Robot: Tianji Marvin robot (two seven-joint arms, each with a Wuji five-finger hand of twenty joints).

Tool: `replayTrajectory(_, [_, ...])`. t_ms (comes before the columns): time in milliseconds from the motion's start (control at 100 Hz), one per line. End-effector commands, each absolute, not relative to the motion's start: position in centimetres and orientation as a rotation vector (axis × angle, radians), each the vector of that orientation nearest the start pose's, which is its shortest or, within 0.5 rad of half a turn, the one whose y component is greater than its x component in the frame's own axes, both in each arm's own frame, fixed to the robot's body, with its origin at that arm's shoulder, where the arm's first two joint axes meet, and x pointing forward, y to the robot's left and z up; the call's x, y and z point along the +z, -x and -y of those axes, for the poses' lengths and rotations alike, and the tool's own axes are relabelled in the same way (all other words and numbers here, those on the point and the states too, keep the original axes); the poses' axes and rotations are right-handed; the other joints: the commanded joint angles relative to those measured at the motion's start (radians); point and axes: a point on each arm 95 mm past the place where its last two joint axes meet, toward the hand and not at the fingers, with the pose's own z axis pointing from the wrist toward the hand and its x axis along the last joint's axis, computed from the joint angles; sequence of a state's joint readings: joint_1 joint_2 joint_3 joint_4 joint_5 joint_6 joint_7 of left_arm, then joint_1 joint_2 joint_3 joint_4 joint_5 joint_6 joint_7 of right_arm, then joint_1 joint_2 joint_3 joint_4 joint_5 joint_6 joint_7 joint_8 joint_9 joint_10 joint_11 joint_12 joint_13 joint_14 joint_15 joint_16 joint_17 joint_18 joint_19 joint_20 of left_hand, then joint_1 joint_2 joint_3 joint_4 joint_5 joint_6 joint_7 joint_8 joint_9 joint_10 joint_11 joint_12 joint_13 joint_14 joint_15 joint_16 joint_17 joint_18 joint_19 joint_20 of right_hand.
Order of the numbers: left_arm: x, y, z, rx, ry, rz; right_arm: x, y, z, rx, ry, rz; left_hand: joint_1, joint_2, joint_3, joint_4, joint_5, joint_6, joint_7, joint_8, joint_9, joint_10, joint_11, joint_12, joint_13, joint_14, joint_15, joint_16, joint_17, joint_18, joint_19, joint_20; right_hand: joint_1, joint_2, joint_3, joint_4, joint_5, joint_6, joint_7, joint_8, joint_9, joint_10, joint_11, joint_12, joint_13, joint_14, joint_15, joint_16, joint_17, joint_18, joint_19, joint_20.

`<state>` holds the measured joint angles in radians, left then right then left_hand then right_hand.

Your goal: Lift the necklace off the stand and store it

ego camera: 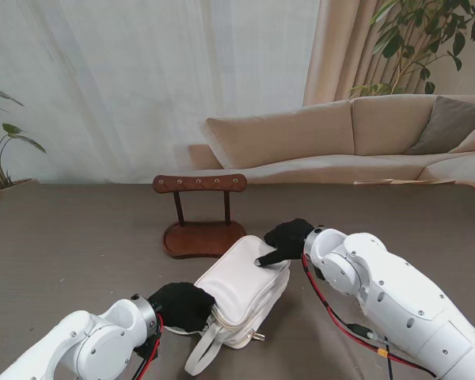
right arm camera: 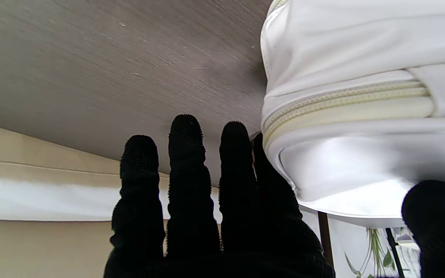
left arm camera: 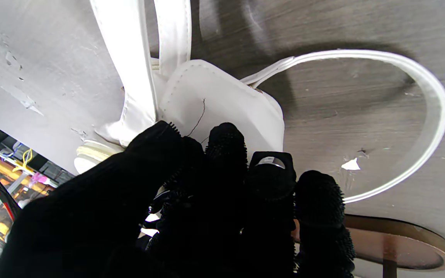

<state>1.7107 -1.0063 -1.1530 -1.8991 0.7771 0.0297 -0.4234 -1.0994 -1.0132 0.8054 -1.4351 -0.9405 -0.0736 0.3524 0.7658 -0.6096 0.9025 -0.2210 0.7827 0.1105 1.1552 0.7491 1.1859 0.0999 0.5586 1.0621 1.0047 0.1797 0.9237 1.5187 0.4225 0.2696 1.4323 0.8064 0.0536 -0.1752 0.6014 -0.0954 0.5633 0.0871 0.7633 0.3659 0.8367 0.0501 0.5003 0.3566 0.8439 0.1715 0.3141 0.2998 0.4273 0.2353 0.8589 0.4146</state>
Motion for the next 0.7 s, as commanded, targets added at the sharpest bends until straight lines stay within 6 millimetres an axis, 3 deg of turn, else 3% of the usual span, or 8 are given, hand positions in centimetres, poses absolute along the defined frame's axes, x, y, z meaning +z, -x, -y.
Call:
replayTrajectory(0, [-32.7, -33.7, 4.3, -1.430, 1.518, -1.927, -32.6, -45.3, -6.0, 1.210, -1.006, -2.136, 0.013, 0.008, 0.006, -0.005, -0.046, 0.053, 0.006, 0.018, -0.100, 0.091, -0.090, -0.006, -0.032, -0.015, 0.026, 0.015, 0.004, 0.004, 0.032, 0.008, 0.053, -0.025, -0.057, 0.029, 0.102, -0.177, 0.076, 0.032, 0.016, -0.021, 0.019, 0.017, 0.042, -0.006, 0.013, 0.017, -0.151, 0.009, 0.039, 0.013])
replayTrajectory(690, [-31.0, -39.4, 3.5, -1.481, 1.427, -1.900, -33.7, -42.2, -4.8, 1.352, -1.162, -2.106, 0.011, 0.009, 0.005, -0.005, -0.043, 0.049, 0.003, 0.017, -0.097, 0.089, -0.088, -0.015, -0.029, -0.015, 0.024, 0.012, 0.007, 0.008, 0.033, 0.006, 0.148, -0.004, -0.112, 0.040, 0.155, -0.156, 0.100, 0.064, 0.044, -0.012, 0.021, 0.034, 0.068, 0.006, 0.031, 0.034, -0.151, 0.011, 0.064, 0.002])
